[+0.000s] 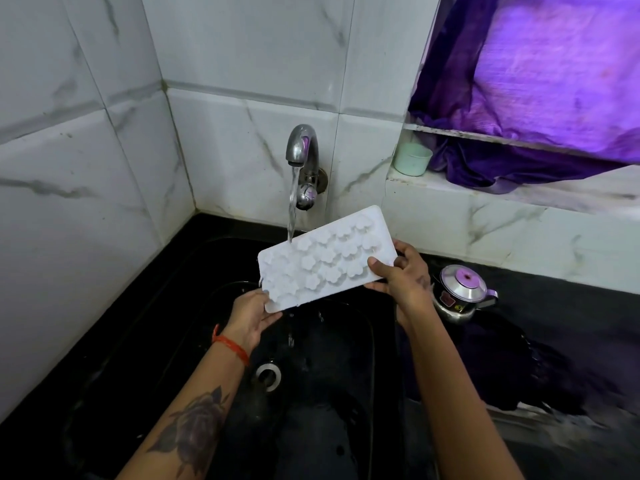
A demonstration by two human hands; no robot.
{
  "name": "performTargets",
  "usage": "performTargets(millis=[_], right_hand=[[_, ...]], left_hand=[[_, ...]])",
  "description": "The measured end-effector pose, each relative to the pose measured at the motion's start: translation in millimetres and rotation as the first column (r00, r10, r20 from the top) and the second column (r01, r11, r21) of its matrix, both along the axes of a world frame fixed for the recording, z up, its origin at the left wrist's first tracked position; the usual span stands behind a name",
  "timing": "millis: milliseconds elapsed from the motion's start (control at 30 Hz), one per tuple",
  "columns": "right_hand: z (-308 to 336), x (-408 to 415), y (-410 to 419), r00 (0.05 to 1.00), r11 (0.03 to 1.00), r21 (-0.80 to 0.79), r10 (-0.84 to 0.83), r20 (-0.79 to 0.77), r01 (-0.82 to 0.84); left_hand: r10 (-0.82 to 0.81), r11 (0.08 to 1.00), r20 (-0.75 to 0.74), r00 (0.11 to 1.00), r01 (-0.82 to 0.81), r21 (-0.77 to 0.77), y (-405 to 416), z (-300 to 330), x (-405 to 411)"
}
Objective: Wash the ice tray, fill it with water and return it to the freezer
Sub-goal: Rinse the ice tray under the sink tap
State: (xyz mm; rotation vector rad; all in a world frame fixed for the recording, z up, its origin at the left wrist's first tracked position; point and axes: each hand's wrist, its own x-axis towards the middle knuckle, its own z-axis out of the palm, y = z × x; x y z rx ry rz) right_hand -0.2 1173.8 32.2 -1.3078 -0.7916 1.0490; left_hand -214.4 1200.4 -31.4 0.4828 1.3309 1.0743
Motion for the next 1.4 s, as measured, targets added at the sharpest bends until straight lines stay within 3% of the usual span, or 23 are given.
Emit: performTargets(millis=[300, 500, 667, 900, 1133, 1233, 1400], right_hand=[[-60.2, -12.4, 3.1, 0.984, 0.962, -0.273, -0.033, -0.174, -0.016], [-84.8, -32.9, 3.7, 0.949, 0.932, -0.335, 0.026, -0.313, -0.136], [-82.1, -52.5, 4.5, 0.942, 0.934, -0.315, 0.058, -0.33, -0.168], [-60.1, -72.9, 6.5, 0.958, 0.961, -0.205, 0.129, -0.256, -0.184], [-40.0, -80.5, 6.7, 0.986, 0.983, -0.073, 0.167, -0.024, -0.169], [-31.5, -81.1, 7.5, 0.983, 0.991, -0.062, 0.123, 0.136, -0.116], [-26.9, -71.5, 7.9, 0.962, 0.982, -0.095, 0.178, 0.206, -0.161]], left_hand=[[0.123, 0.991, -0.081, 0.989, -0.118, 0.066, -4.6, 13.8, -21.9], [0.197, 0.977, -0.112, 0.974, -0.185, 0.11, -11.8, 20.5, -42.1], [0.247, 0.965, -0.15, 0.957, -0.229, 0.132, -16.5, 23.0, -60.1], [0.314, 0.948, -0.147, 0.938, -0.301, 0.105, -21.8, 18.8, -79.8], [0.334, 0.942, -0.119, 0.935, -0.328, 0.067, -28.9, 7.5, -82.3], [0.305, 0.952, -0.11, 0.946, -0.301, 0.05, -32.2, 0.7, -80.9], [0.277, 0.961, -0.142, 0.95, -0.277, 0.021, -34.3, -6.3, -82.0]])
